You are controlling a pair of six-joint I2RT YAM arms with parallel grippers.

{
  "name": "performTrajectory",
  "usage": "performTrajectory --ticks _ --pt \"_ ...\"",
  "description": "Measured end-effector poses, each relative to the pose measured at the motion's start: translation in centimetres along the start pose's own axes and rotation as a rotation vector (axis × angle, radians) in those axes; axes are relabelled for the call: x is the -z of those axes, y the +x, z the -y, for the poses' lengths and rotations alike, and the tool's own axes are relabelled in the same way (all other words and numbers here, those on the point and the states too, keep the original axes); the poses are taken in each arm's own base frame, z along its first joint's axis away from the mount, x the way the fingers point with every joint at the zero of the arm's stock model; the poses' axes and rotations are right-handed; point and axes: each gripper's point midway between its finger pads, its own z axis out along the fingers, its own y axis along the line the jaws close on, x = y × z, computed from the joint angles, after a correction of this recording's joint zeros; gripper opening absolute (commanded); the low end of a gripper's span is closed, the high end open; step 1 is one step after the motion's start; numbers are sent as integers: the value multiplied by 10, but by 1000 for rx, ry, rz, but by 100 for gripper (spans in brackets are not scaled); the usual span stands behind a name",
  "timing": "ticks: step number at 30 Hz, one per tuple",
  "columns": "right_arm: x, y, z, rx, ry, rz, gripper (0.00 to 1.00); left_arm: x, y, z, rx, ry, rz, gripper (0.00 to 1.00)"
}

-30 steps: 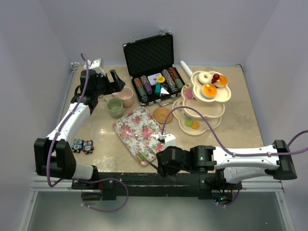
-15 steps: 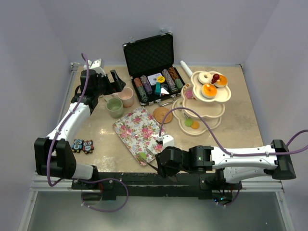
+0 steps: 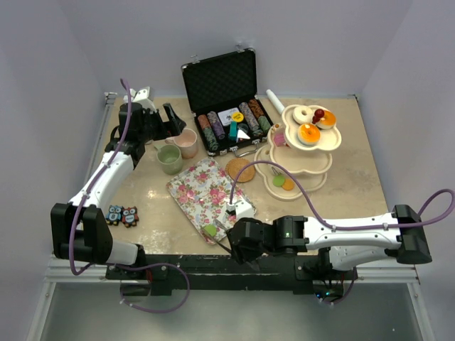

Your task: Serve the afternoon tea

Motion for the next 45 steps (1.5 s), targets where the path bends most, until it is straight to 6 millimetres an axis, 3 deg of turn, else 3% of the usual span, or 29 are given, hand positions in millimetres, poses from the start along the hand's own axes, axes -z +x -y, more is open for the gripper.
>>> performTrajectory --ticks 17,29,37,42,45 --pt "16 0 5 -69 18 -8 44 0 0 1 0 3 -1 99" --pt "7 2 4 -68 22 -9 45 0 0 0 1 3 -2 99" --pt "1 4 7 -64 50 -17 35 0 0 0 1 3 -2 99" --pt "4 -4 12 -90 76 8 31 0 0 0 0 3 -2 99" --pt "9 -21 21 -142 98 50 29 0 0 1 0 3 -2 99"
